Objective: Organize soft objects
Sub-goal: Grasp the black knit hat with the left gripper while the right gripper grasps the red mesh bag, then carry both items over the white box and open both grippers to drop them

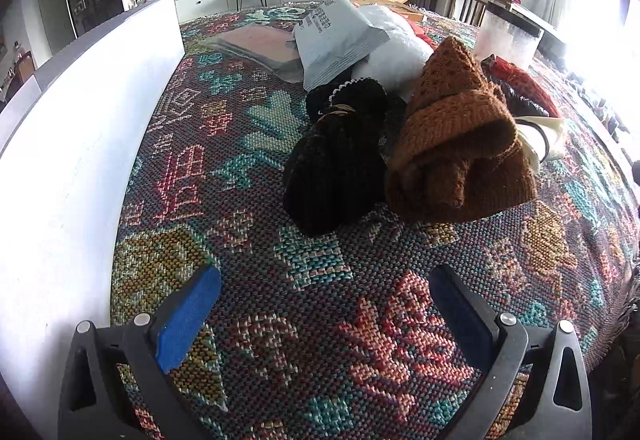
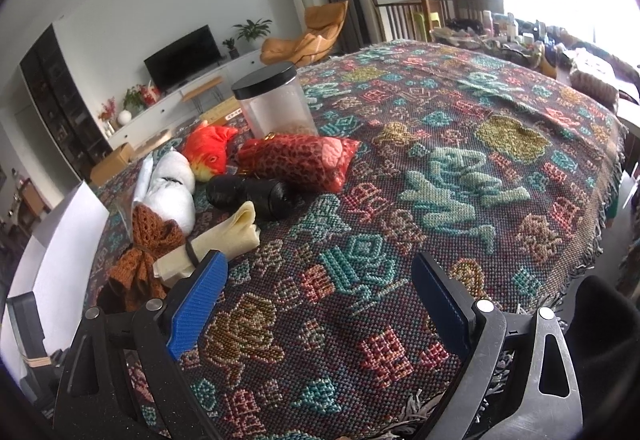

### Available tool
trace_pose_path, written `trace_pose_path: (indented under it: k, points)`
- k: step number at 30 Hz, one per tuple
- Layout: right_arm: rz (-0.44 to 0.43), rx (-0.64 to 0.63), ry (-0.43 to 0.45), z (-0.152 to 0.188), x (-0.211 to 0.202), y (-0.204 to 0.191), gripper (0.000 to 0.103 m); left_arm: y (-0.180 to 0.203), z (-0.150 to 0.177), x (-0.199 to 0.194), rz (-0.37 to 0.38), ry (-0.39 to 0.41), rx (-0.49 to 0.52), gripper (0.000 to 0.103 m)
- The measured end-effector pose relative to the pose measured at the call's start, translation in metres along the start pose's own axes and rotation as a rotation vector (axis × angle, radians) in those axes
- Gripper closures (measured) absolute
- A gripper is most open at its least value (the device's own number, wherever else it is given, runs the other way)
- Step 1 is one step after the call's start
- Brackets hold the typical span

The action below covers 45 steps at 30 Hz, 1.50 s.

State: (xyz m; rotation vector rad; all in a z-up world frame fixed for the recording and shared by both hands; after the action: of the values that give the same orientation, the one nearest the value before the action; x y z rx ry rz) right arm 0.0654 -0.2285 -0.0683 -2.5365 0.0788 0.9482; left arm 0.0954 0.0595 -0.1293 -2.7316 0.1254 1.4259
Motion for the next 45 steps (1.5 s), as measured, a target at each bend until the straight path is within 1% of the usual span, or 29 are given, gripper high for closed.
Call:
trace_pose_path:
  k: [2,4,6,7,10,13,14,15,16,17,18,20,21,22,24,27,29,30,32,33,35,36,37,38,39,40,41,43,45]
  points:
    - [-0.003,0.011,-0.004,0.000,0.001,0.002,0.008,-0.002,-0.009,-0.008,0.004,0.024,0.012,0.000]
    - [-0.004,0.016,-0.006,-0.001,0.001,0.003,0.008,-0.006,-0.024,-0.011,-0.032,0.038,0.020,0.000]
    - [-0.004,0.015,-0.006,-0.001,0.001,0.003,0.008,-0.016,-0.040,-0.010,-0.080,0.033,-0.025,0.000]
    - [-0.003,0.013,-0.005,-0.001,0.002,0.003,0.008,-0.022,-0.047,-0.007,-0.081,0.028,-0.061,0.000]
    - [-0.004,0.015,-0.005,-0.001,0.002,0.003,0.008,-0.036,-0.064,0.009,-0.030,0.003,-0.147,0.000]
    - [-0.013,0.032,-0.005,-0.001,0.001,0.005,0.008,-0.032,-0.073,0.029,0.003,-0.034,-0.144,0.001]
    - [-0.019,0.041,-0.005,-0.002,0.001,0.006,0.008,-0.029,-0.074,0.037,0.006,-0.049,-0.126,0.007]
    - [-0.033,0.054,-0.004,-0.002,0.000,0.009,0.008,-0.026,-0.074,0.043,0.023,-0.057,-0.111,0.015]
    - [-0.057,0.073,0.001,-0.003,-0.002,0.012,0.008,-0.023,-0.074,0.047,0.042,-0.060,-0.107,0.020]
    - [-0.089,0.097,0.011,-0.005,-0.006,0.015,0.008,-0.022,-0.072,0.050,0.053,-0.071,-0.107,0.031]
    - [-0.129,0.124,0.027,-0.006,-0.010,0.019,0.008,-0.022,-0.073,0.048,0.041,-0.059,-0.092,0.044]
    - [-0.245,0.167,0.026,-0.013,-0.013,0.027,0.008,-0.021,-0.073,0.043,0.085,-0.049,-0.089,0.071]
    - [-0.295,0.176,0.006,-0.018,-0.009,0.029,0.008,-0.023,-0.073,0.039,0.100,-0.044,-0.105,0.072]
    - [-0.316,0.164,-0.019,-0.027,-0.002,0.032,0.008,-0.026,-0.073,0.034,0.105,-0.034,-0.116,0.072]
    - [-0.269,0.072,-0.056,-0.052,0.022,0.032,0.008,-0.028,-0.073,0.023,0.104,-0.012,-0.112,0.072]
    - [-0.159,-0.163,-0.161,-0.090,0.074,0.016,0.008,-0.027,-0.071,0.010,0.120,-0.003,-0.097,0.072]
    - [-0.111,-0.319,-0.231,-0.102,0.111,-0.003,0.010,-0.025,-0.067,0.005,0.127,-0.004,-0.094,0.072]
    - [-0.102,-0.381,-0.248,-0.105,0.124,-0.013,0.010,-0.025,-0.065,0.003,0.129,-0.001,-0.098,0.072]
    - [-0.120,-0.463,-0.272,-0.106,0.145,-0.031,0.015,-0.025,-0.058,0.000,0.127,0.004,-0.110,0.072]
    - [-0.138,-0.486,-0.291,-0.104,0.154,-0.038,0.019,-0.025,-0.053,0.000,0.126,0.001,-0.114,0.072]
    - [-0.142,-0.532,-0.333,-0.095,0.170,-0.046,0.035,-0.023,-0.043,0.002,0.122,-0.010,-0.112,0.072]
    - [-0.132,-0.555,-0.351,-0.090,0.174,-0.047,0.057,-0.023,-0.038,0.003,0.124,-0.017,-0.107,0.072]
    - [-0.118,-0.569,-0.360,-0.086,0.175,-0.045,0.070,-0.022,-0.034,0.004,0.127,-0.023,-0.104,0.072]
    - [-0.114,-0.571,-0.364,-0.084,0.172,-0.041,0.072,-0.021,-0.030,0.004,0.129,-0.029,-0.102,0.072]
    - [-0.119,-0.566,-0.378,-0.083,0.166,-0.037,0.081,-0.022,-0.028,0.004,0.132,-0.029,-0.101,0.072]
    - [-0.120,-0.564,-0.391,-0.082,0.158,-0.031,0.087,-0.022,-0.026,0.002,0.135,-0.025,-0.100,0.072]
    - [-0.117,-0.568,-0.396,-0.082,0.148,-0.025,0.088,-0.022,-0.025,0.000,0.137,-0.018,-0.099,0.072]
    - [-0.080,-0.556,-0.404,-0.086,0.130,-0.006,0.090,-0.022,-0.024,-0.004,0.143,-0.002,-0.094,0.072]
    - [-0.028,-0.480,-0.397,-0.099,0.118,0.020,0.090,-0.021,-0.022,-0.006,0.153,0.006,-0.093,0.072]
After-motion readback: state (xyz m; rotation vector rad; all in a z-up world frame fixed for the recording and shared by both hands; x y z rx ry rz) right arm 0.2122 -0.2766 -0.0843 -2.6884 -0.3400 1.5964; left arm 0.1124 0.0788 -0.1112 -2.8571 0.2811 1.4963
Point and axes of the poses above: each gripper's, at about its wrist camera, not at the fingertips, and x roughly the way its jaws point, y to its right, z to its underside, the point moved 4 cm from there along x, roughly the way its jaws point, and after that the axes turned 7 degrees about x, right-handed, at the moved point
